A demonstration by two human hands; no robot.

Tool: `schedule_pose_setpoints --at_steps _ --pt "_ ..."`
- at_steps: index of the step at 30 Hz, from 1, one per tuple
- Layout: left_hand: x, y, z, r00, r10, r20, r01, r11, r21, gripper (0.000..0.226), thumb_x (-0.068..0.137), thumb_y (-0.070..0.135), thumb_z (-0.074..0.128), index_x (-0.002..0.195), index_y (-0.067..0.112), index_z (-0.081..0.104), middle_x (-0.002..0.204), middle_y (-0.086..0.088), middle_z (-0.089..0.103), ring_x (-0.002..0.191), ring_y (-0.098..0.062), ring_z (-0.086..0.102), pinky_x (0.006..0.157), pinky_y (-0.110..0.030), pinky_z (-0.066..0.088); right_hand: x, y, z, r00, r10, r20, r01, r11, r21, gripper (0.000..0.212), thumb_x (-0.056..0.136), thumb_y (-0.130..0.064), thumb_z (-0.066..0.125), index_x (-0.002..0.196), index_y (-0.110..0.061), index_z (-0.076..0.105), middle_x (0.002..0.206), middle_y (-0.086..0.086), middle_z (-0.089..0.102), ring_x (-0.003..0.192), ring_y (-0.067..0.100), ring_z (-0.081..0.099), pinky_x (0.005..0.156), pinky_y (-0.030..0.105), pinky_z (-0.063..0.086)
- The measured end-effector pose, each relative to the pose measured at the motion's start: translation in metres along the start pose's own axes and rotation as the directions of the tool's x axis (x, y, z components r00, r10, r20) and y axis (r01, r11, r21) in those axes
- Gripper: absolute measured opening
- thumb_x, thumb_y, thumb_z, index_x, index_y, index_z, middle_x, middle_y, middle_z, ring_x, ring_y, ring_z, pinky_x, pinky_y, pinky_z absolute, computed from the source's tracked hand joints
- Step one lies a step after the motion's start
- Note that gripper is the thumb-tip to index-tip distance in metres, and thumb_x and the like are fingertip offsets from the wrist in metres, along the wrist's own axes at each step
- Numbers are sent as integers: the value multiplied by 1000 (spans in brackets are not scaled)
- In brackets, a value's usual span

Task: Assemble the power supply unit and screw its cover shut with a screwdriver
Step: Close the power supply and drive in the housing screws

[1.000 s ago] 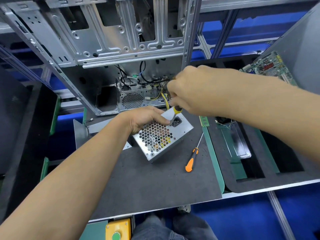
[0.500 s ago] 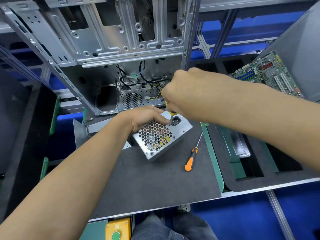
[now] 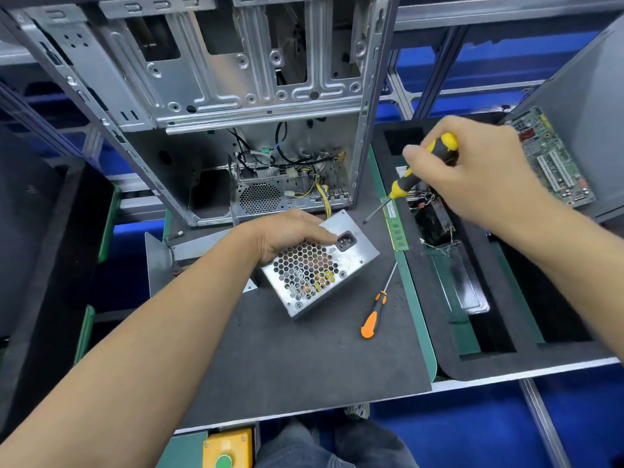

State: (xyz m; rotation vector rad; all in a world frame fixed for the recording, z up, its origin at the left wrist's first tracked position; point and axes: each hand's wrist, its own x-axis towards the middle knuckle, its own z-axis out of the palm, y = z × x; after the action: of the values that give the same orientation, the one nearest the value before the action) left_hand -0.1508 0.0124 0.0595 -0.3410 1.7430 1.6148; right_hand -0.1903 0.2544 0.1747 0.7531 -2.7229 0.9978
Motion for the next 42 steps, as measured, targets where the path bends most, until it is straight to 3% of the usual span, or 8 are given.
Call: schedule_pose_setpoints --at_steps 2,5,15,24,27,31,38,42 --pt "-1 2 2 999 1 -36 1 998 56 22 86 28 75 92 7 77 84 -8 71 74 -22 63 78 -37 51 -5 8 5 999 33 -14 -32 998 48 25 95 -32 61 78 -13 59 59 -36 57 58 7 53 51 9 37" --pt "0 3 3 997 -3 -82 13 993 115 39 86 31 77 108 -1 72 98 -14 70 90 -27 60 94 -47 47 -11 11 13 998 64 -13 -62 991 116 26 95 -28 62 77 -9 58 54 -36 55 50 5 47 48 7 34" --pt "4 0 0 999 -16 -36 17 999 32 11 86 25 77 83 15 80 81 -10 75 62 -17 67 65 -31 57 -16 11 19 996 83 24 -85 986 140 23 96 -26 60 78 -12 58 53 -35 56 49 4 46 49 7 35" --pt "6 -2 -2 1000 -21 -19 22 1000 8 16 80 28 81 86 13 80 84 -12 75 63 -19 68 68 -34 57 -17 7 15 998 34 56 -41 992 119 18 94 -26 62 80 -16 57 57 -35 57 53 2 50 52 6 35" --pt "6 -2 -2 999 -28 -19 28 1000 2 23 73 31 83 86 13 79 84 -13 75 62 -19 68 67 -34 57 -18 -1 11 992 -22 123 14 997 70 15 92 -32 61 82 -22 55 60 -21 61 58 2 52 52 8 35" --pt "6 -2 -2 999 -36 -28 36 999 -13 22 80 26 80 92 8 77 86 -15 74 64 -21 67 70 -36 57 -17 -11 5 968 -57 246 62 998 -13 11 90 -35 58 85 -27 52 66 -8 58 67 3 53 51 13 35" --pt "5 -1 -1 999 -36 -39 36 999 2 22 84 26 79 94 7 77 90 -17 73 66 -23 66 74 -38 56 -13 -17 1 948 -75 310 122 984 -133 9 85 -29 59 86 -27 50 83 -12 45 75 2 49 64 27 36" --pt "4 0 -1 999 -36 -31 37 999 14 16 84 26 79 89 11 78 88 -15 74 65 -22 67 72 -36 57 -10 -20 -1 927 -39 373 91 988 -123 7 85 -26 56 87 -29 50 88 -14 50 78 4 55 65 30 41"
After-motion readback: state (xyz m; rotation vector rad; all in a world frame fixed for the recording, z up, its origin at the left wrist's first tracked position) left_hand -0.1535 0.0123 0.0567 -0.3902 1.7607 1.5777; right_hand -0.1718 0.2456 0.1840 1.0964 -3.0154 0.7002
